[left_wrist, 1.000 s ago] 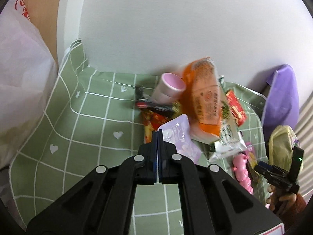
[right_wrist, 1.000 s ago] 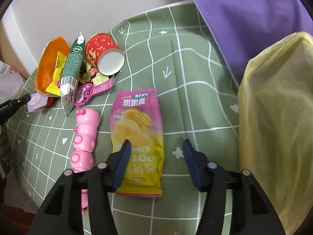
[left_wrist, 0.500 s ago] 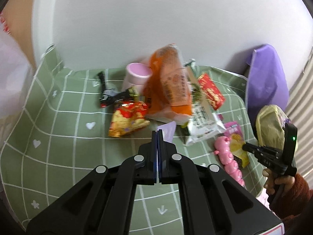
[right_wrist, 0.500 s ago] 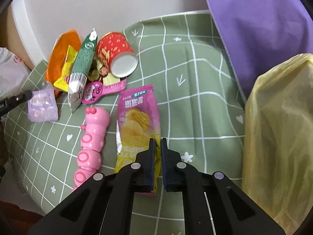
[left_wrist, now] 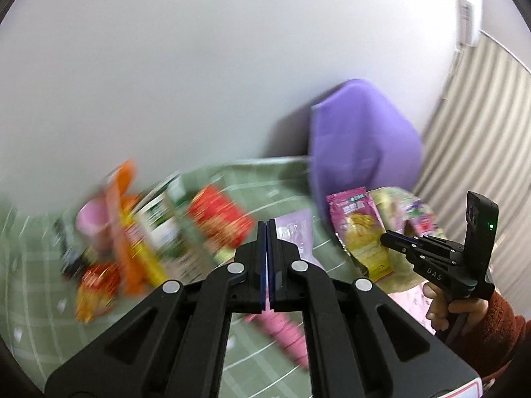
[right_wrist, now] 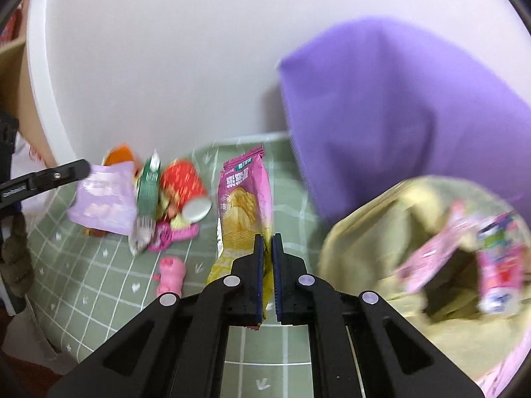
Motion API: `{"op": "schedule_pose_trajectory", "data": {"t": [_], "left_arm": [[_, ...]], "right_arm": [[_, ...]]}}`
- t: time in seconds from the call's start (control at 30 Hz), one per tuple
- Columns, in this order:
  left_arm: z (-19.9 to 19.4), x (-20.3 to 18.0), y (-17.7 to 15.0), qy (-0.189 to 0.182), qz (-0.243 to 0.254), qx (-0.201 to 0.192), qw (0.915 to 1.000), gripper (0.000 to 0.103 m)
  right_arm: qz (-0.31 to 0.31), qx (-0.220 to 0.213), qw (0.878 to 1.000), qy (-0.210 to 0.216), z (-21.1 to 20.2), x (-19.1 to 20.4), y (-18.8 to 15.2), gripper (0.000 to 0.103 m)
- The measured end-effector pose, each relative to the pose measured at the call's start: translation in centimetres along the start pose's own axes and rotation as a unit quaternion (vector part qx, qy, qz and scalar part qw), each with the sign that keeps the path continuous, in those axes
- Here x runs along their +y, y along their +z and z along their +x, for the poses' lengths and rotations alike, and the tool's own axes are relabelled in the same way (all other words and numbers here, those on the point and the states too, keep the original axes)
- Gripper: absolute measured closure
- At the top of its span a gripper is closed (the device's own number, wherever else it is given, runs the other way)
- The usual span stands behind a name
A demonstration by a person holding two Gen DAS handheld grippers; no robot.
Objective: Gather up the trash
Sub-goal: 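Carry the chips bag and lavender wrapper over the yellow bag with both tools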
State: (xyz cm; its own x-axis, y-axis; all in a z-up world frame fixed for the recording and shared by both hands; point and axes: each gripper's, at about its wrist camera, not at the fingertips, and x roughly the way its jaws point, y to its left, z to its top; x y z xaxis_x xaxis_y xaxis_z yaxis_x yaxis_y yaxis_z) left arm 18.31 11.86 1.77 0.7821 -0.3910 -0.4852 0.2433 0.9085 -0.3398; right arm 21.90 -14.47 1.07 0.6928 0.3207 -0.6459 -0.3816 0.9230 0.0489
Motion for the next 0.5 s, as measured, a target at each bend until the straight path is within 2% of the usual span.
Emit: {"op": "schedule_pose_trajectory", "data": {"t": [0.27,0.5], "left_arm": [[3.9,-9.1,5.0,-0.069,0.082,-0.022,0.9940,0.102],[7.5,-16.2,5.6,-0.113,0.135,-0.002,0.9844,0.102]], "right_arm": [[0.038,-0.062,0.993,-0.094,-7.3,-5.5,1.2,0.096],[0.076,-0.082,0.979,-0.169,-12.5,-10.7,0.1,0.096]]}}
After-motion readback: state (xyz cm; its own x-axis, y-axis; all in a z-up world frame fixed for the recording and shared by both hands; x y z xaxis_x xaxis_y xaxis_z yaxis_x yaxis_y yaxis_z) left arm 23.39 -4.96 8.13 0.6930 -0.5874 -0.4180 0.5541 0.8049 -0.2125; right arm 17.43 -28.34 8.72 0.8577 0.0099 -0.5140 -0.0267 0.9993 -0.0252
